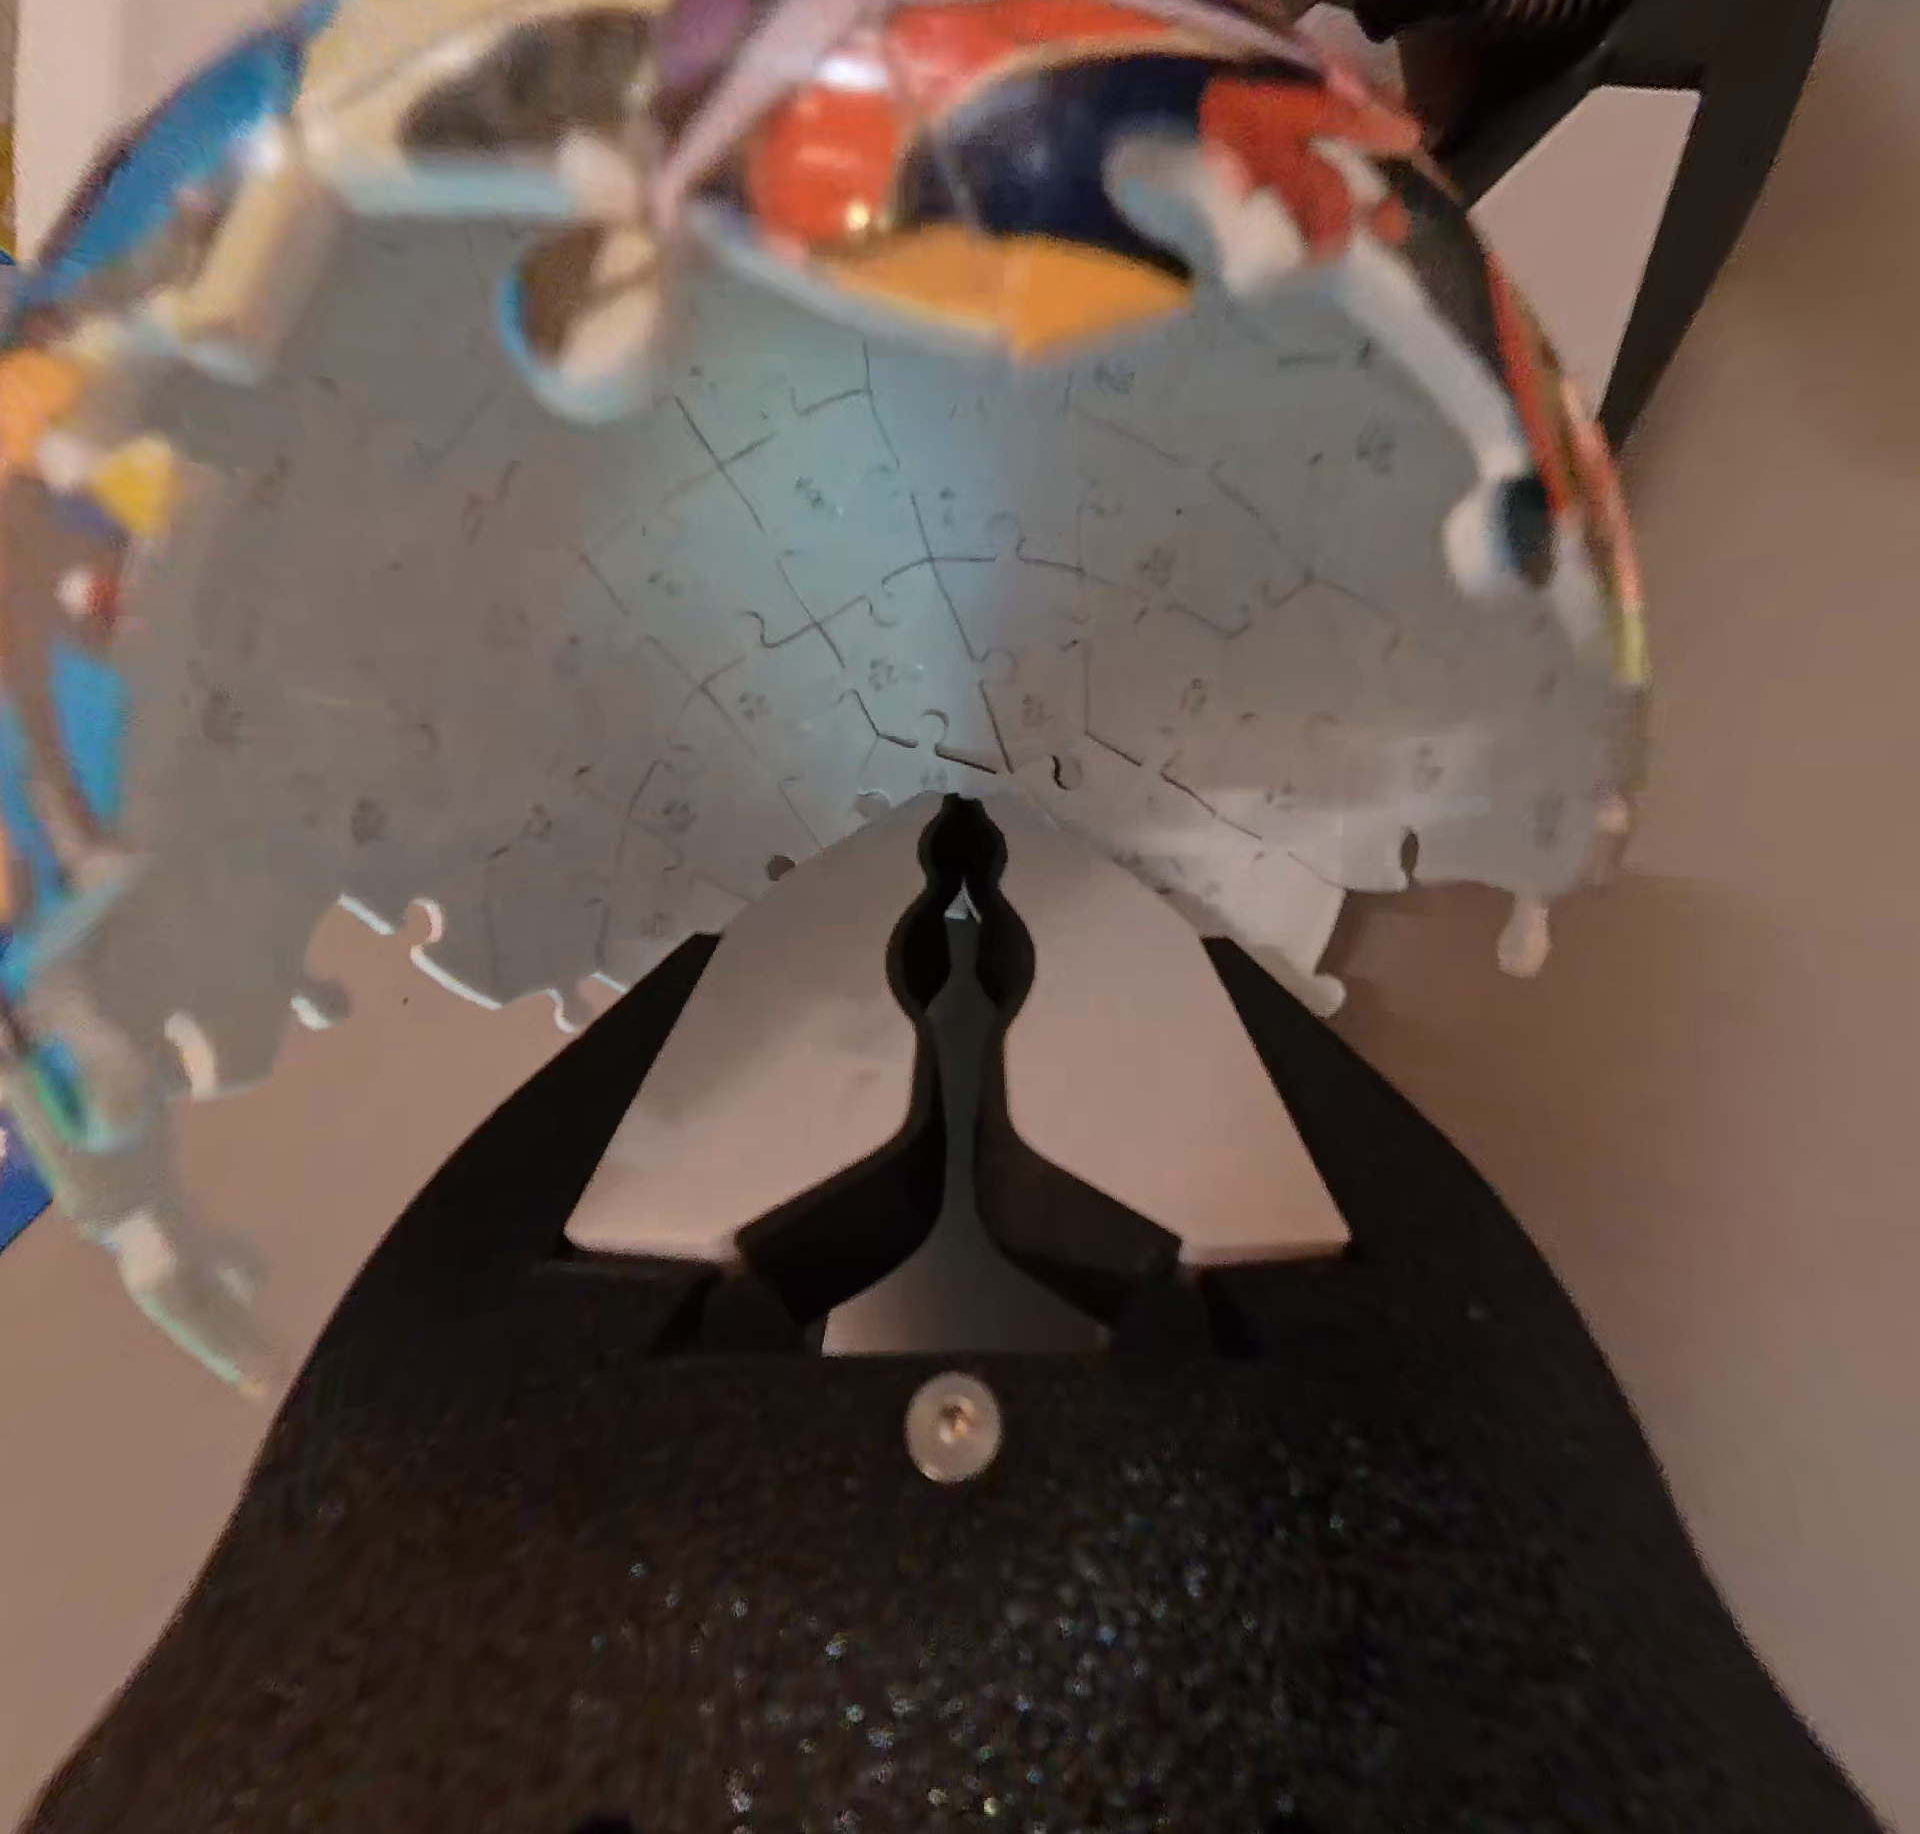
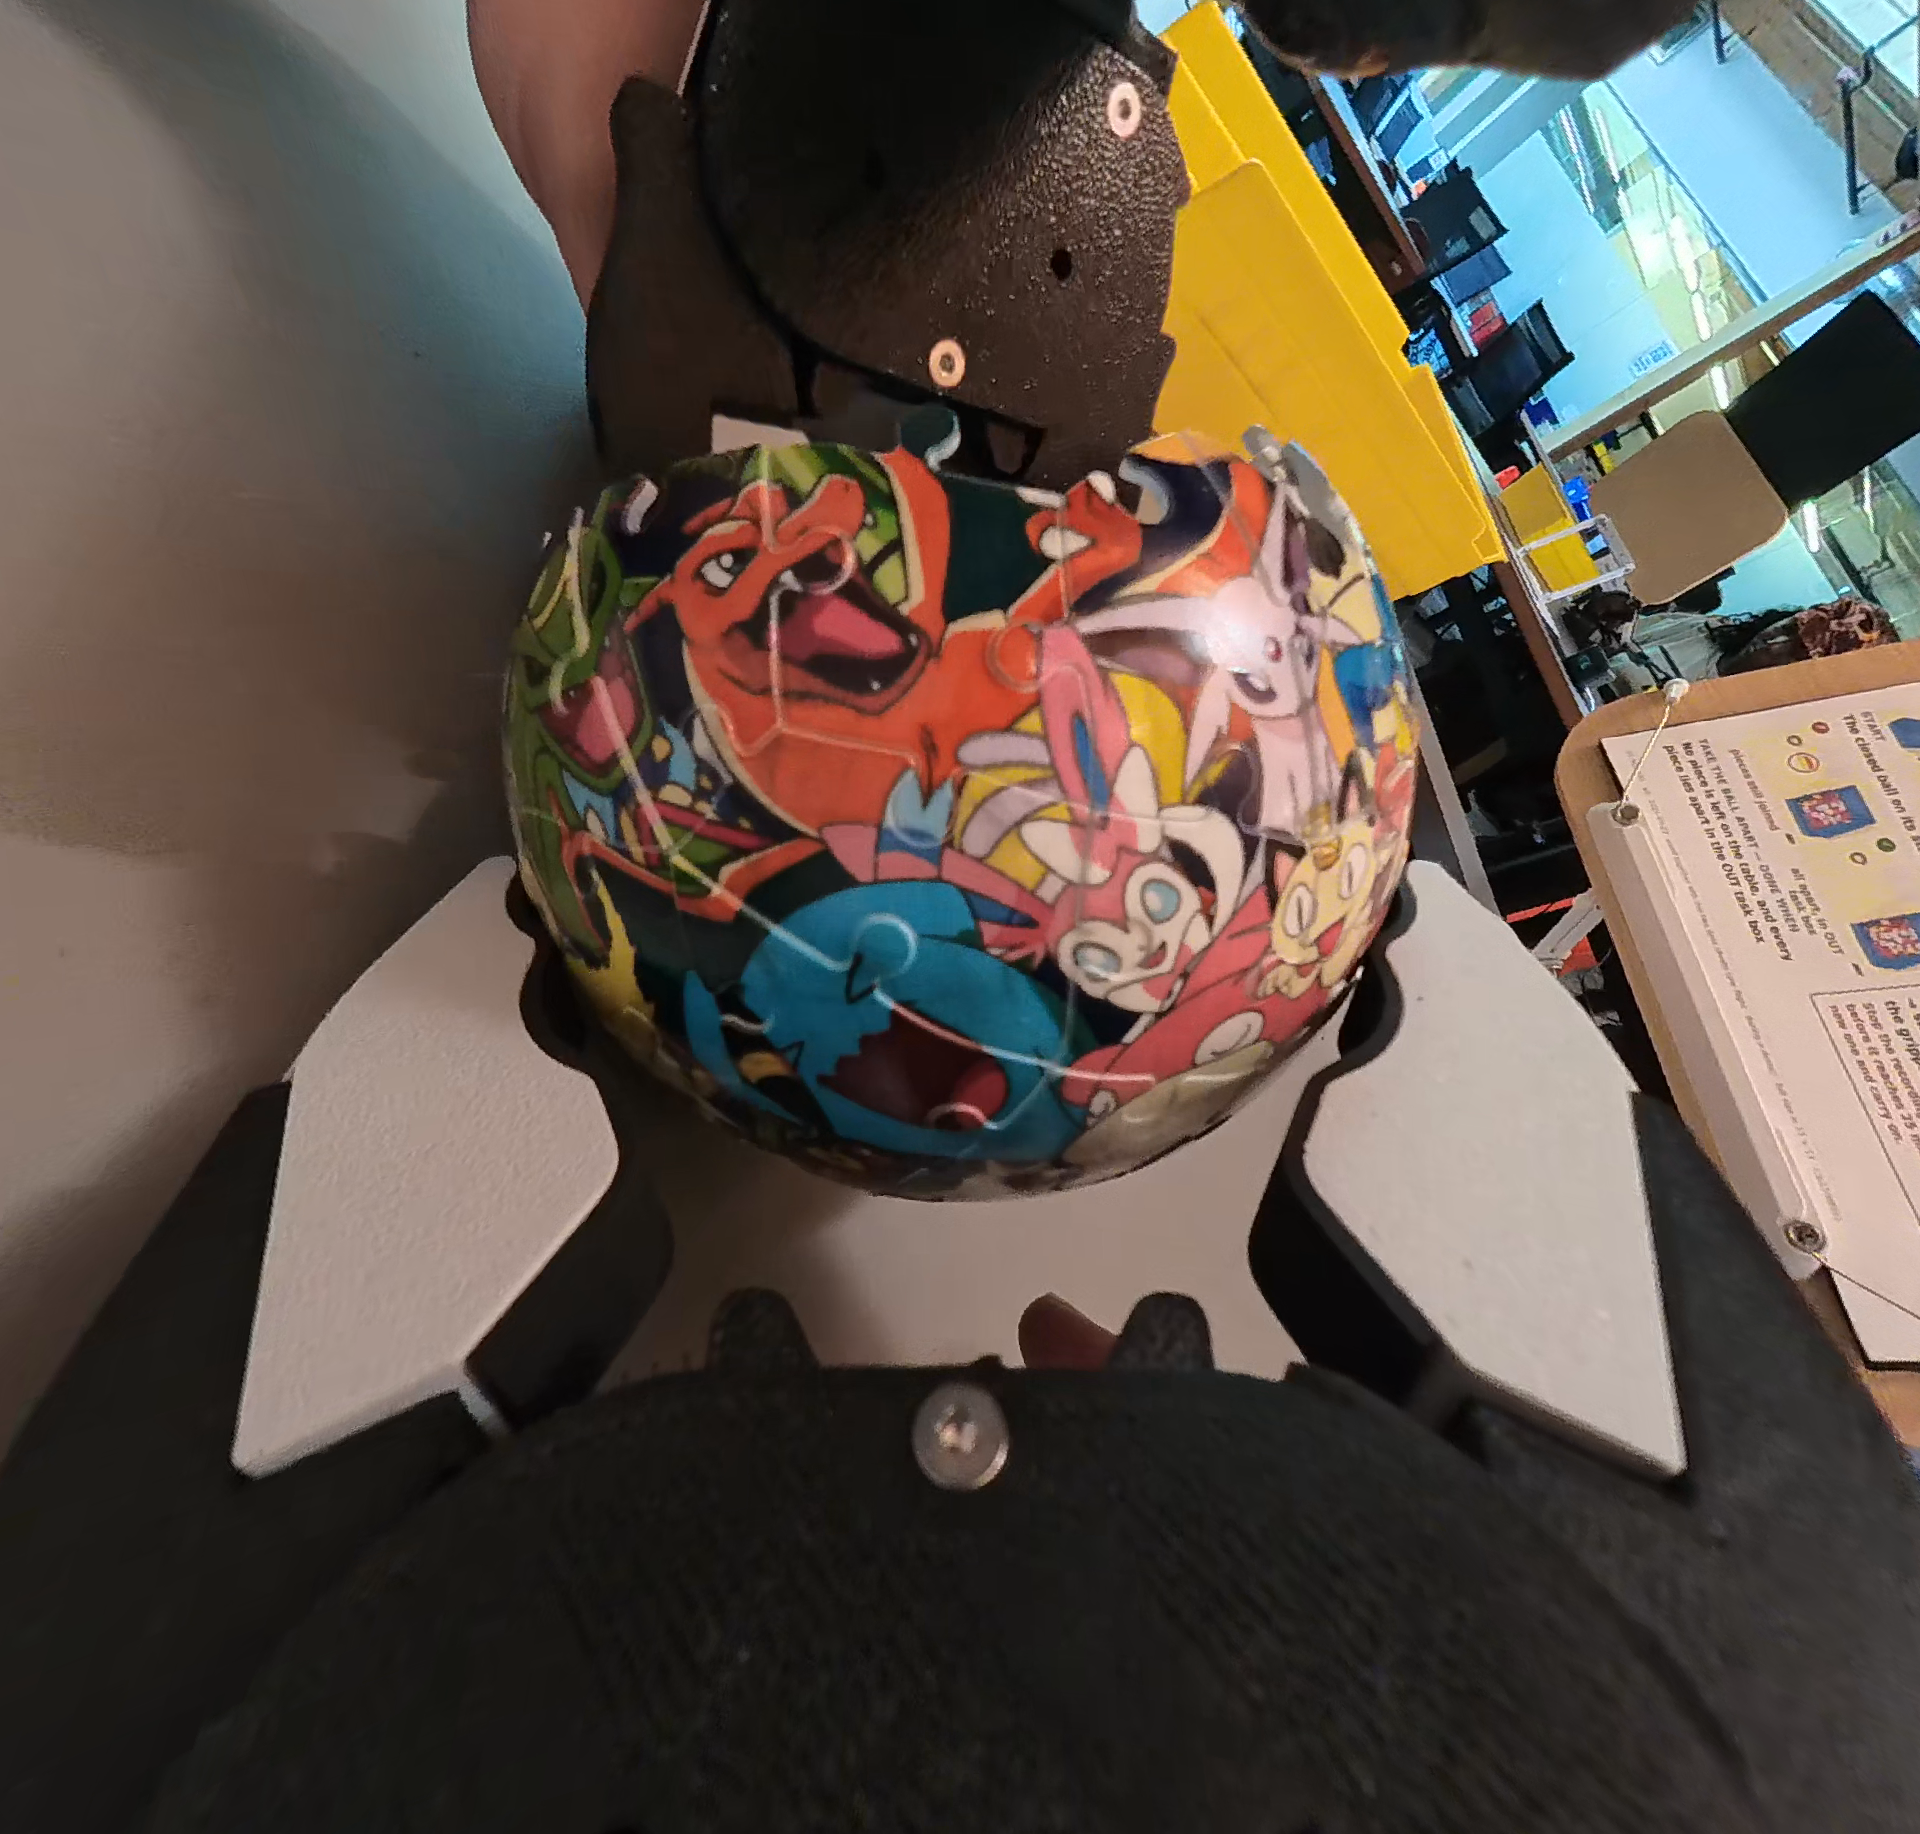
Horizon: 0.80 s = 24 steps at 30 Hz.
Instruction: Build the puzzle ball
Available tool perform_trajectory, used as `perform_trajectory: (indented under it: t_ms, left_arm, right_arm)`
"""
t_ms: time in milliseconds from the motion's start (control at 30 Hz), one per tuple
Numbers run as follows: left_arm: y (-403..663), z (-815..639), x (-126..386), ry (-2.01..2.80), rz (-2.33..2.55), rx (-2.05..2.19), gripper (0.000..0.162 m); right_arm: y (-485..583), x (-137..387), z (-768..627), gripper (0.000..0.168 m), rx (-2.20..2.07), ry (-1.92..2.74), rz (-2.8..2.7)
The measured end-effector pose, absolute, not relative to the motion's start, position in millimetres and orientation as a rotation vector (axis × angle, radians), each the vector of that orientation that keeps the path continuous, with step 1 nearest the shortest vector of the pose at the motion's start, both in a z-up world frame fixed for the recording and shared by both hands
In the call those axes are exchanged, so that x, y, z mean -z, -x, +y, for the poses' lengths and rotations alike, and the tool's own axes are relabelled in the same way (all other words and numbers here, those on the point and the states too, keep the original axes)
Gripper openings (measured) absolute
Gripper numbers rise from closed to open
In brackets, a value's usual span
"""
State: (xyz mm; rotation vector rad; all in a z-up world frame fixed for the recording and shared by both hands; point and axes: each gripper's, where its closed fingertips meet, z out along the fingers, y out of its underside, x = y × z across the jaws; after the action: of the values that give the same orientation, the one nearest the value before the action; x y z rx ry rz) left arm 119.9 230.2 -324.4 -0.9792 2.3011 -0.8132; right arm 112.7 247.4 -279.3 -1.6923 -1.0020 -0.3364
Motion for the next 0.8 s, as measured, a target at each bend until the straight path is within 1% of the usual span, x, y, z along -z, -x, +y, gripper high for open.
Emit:
perform_trajectory:
  t_ms: [267, 533, 667, 800]
  left_arm:
    - [-116, 231, 325, 0.865, 2.351, 0.817, 0.000]
    - [-118, 230, 325, 0.649, 2.413, 0.774, 0.000]
    - [-122, 239, 324, 0.580, 2.388, 0.675, 0.000]
    - [-120, 238, 302, 0.695, 2.266, 0.869, 0.000]
  right_arm:
    - [-115, 280, 248, 0.143, 0.328, 1.697, -1.017]
    - [-118, 282, 249, 0.145, 0.259, 1.707, -1.008]
    - [-120, 282, 250, 0.145, 0.245, 1.717, -0.995]
    - [-120, 282, 250, 0.144, 0.259, 1.719, -0.997]
